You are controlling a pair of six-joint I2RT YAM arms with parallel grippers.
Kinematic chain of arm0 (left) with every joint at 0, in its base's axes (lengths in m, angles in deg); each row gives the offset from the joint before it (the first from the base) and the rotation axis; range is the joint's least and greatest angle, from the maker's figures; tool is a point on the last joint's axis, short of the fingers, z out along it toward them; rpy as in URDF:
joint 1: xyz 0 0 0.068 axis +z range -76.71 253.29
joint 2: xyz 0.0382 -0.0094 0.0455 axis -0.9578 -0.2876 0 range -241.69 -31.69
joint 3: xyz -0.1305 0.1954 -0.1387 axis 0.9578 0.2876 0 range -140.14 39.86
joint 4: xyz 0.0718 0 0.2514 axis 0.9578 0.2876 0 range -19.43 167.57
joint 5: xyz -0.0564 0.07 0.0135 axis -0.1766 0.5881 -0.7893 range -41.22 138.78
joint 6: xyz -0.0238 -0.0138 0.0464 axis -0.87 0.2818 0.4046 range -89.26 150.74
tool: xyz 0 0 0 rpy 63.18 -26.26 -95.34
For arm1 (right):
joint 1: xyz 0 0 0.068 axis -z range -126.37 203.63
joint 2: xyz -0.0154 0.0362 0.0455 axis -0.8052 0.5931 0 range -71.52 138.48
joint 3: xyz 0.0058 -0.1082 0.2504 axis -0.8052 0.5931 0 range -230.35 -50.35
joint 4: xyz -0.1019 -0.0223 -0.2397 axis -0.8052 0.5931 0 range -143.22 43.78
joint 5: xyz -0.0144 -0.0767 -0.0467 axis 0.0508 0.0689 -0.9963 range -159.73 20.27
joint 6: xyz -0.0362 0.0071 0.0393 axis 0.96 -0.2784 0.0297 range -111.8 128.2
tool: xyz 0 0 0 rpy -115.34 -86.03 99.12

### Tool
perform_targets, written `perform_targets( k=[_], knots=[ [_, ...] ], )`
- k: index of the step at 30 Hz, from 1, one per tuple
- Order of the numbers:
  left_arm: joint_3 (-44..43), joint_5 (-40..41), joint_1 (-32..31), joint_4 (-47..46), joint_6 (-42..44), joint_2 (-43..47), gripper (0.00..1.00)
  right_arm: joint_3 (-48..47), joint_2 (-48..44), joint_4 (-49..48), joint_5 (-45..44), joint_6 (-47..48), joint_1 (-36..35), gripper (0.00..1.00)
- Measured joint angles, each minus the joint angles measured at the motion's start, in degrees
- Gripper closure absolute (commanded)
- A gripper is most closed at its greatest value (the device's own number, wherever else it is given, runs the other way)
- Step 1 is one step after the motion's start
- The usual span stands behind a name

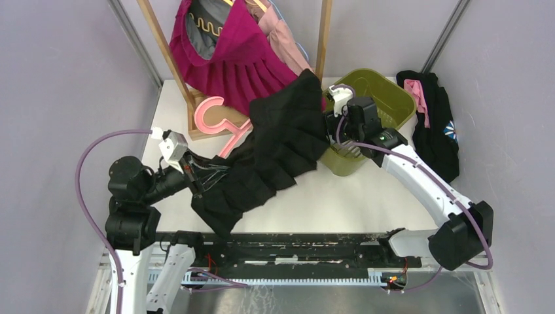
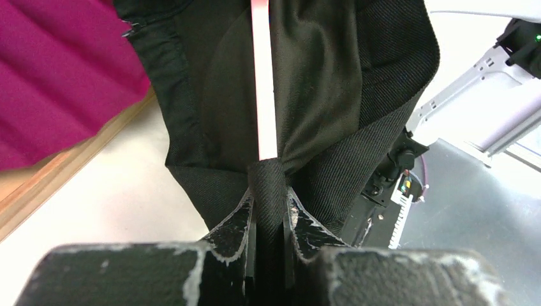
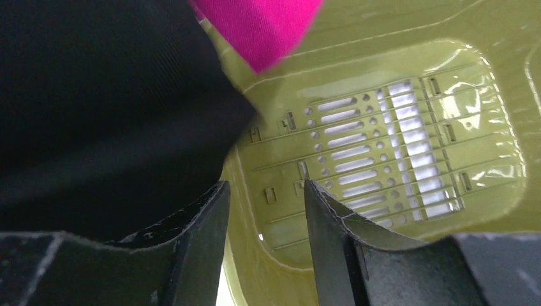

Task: Remove the skirt from the hanger
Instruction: Pick up the hanger from the clothesline, then remove the skirt from the hanger.

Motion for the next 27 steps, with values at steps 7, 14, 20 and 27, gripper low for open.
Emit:
perform_targets(
  k=[7,14,20,27],
  knots=[
    [2.3,-0.2,-0.3,-1.6,0.0,-0.7,0.97,-0.4,-5.6,2.6,-2.7,-0.2,0.0,0.46],
    [3.0,7.1,-0.3,-1.5,0.0,-7.9,0.97,-5.3,-10.2,4.0,-1.1,-0.9,-0.1,0.47],
    [3.0,10.5,-0.3,-1.5,0.1,-12.9,0.97,-8.4,-8.8,4.5,1.0,-2.0,-1.5,0.47],
    [2.4,12.8,-3.4,-1.5,0.1,-14.1,0.97,-12.4,-3.2,4.8,1.2,-2.6,-6.9,0.47]
  ],
)
